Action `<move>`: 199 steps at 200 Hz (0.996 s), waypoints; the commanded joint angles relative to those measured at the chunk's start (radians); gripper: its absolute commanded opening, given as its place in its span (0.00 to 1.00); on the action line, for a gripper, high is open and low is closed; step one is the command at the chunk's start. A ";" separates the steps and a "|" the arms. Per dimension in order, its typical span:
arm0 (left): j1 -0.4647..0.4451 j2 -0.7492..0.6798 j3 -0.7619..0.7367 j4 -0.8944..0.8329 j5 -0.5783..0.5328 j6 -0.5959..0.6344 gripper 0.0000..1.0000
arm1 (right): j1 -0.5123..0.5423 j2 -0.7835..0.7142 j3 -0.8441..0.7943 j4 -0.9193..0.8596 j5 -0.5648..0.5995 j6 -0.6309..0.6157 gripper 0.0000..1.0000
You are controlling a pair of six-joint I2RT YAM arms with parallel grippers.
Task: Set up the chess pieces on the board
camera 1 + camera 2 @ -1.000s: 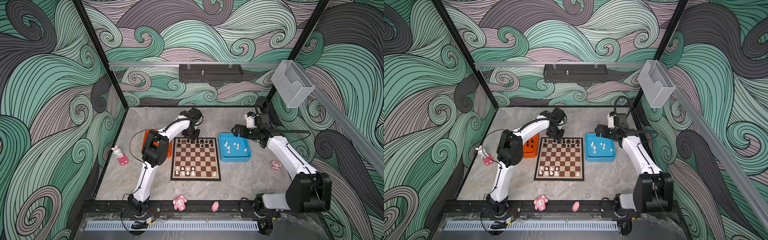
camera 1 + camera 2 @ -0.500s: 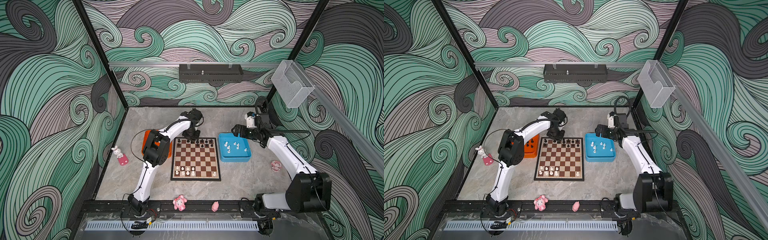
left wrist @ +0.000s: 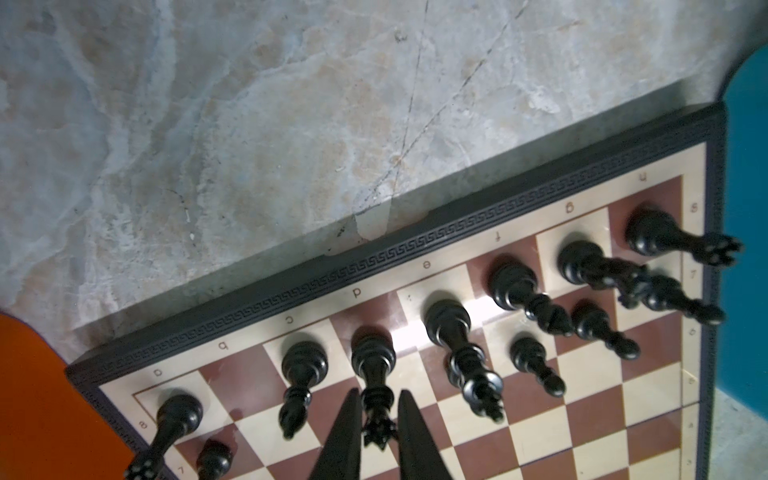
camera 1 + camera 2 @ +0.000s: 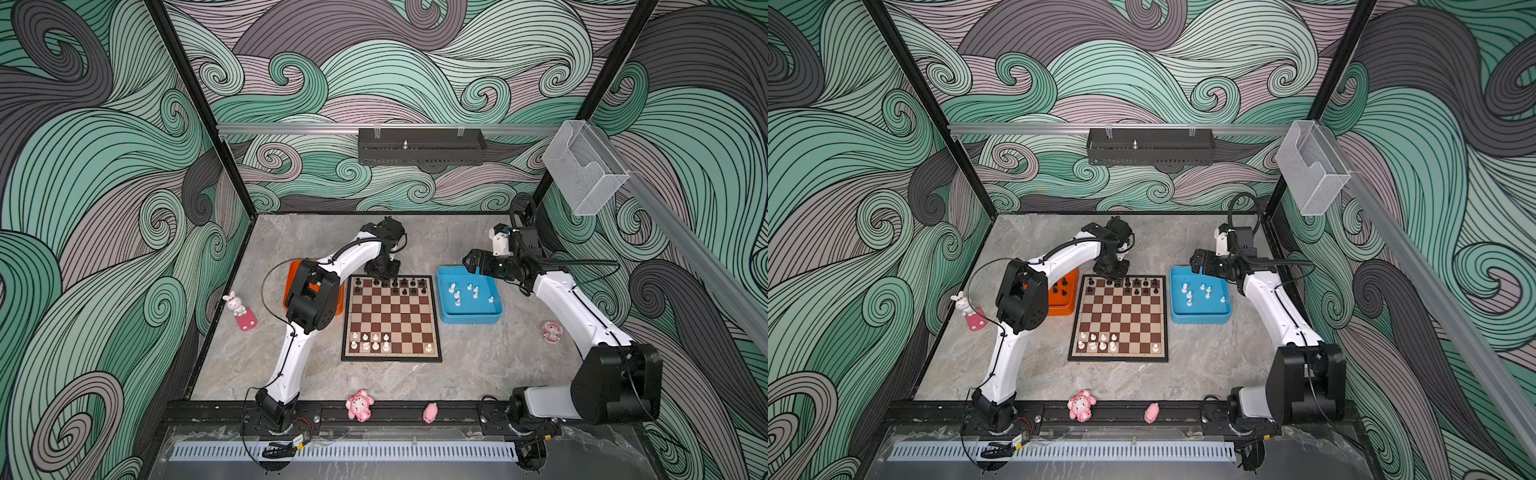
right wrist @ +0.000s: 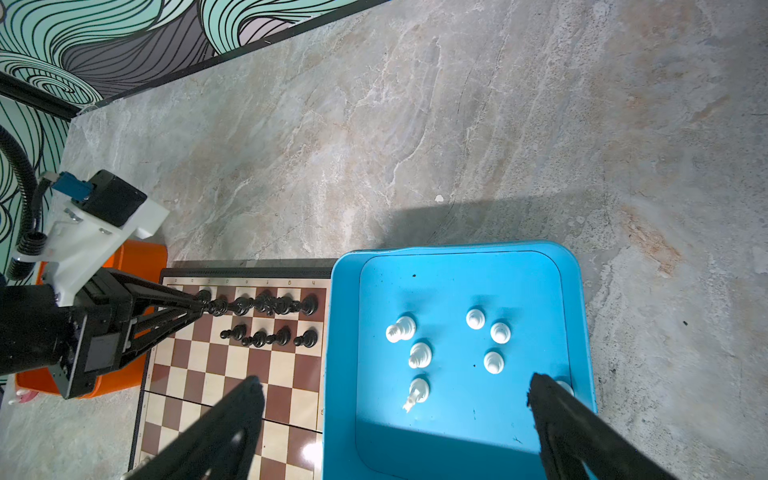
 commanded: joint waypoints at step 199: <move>-0.007 0.005 0.036 0.007 -0.023 0.002 0.13 | -0.007 0.009 -0.003 -0.004 -0.017 0.000 0.99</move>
